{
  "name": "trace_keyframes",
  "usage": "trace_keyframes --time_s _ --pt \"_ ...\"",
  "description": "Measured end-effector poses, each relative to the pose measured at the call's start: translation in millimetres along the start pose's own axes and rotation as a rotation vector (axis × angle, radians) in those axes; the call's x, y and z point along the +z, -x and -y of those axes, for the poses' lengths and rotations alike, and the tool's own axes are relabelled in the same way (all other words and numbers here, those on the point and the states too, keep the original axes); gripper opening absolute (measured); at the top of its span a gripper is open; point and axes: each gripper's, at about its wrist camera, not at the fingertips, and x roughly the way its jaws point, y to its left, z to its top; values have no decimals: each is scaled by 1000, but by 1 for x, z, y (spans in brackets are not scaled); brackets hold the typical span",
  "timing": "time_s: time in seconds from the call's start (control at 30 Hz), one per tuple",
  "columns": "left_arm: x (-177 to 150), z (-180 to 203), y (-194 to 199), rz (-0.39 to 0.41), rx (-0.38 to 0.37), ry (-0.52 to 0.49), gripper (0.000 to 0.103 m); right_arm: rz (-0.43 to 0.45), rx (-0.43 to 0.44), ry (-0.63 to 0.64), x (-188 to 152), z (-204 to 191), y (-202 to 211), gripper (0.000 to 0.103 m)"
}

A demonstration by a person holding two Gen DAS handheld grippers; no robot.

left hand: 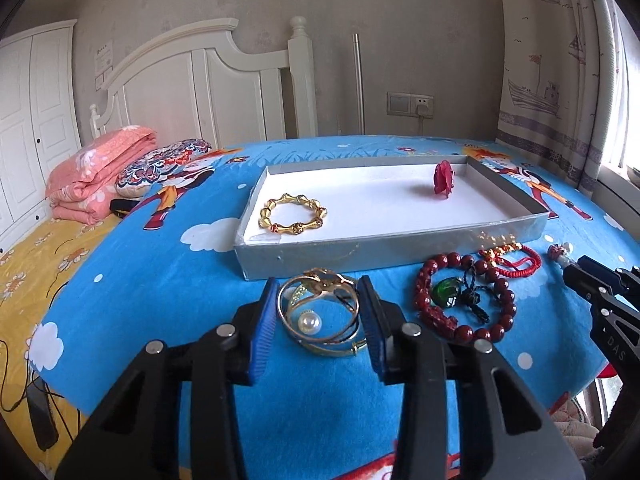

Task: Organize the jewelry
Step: 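Grasp the gold rings with the left tool while the right tool grasps the jade pendant, then carry the rings and jade pendant with both tools into the tray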

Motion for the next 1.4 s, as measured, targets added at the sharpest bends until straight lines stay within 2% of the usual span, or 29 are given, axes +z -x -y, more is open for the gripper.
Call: trace_keyframes --time_s 0.23,0.53,0.8,0.97,1.13,1.3,1.4 --pt "-3 2 27 64 20 -14 39 51 17 61 3 -16 18 22" --pt "-10 7 34 68 13 -30 39 62 29 91 4 -24 23 22" --pt "-1 15 35 78 5 -56 39 93 47 133 15 -36 27 22" --pt "22 14 25 58 -1 -39 39 134 56 148 33 -42 31 22" --pt "53 13 15 80 6 -20 39 166 65 154 55 -49 25 22" --pt "73 13 3 82 20 -29 39 170 74 169 72 -56 14 22" --pt "84 11 -11 53 14 -21 39 164 72 175 79 -58 5 22"
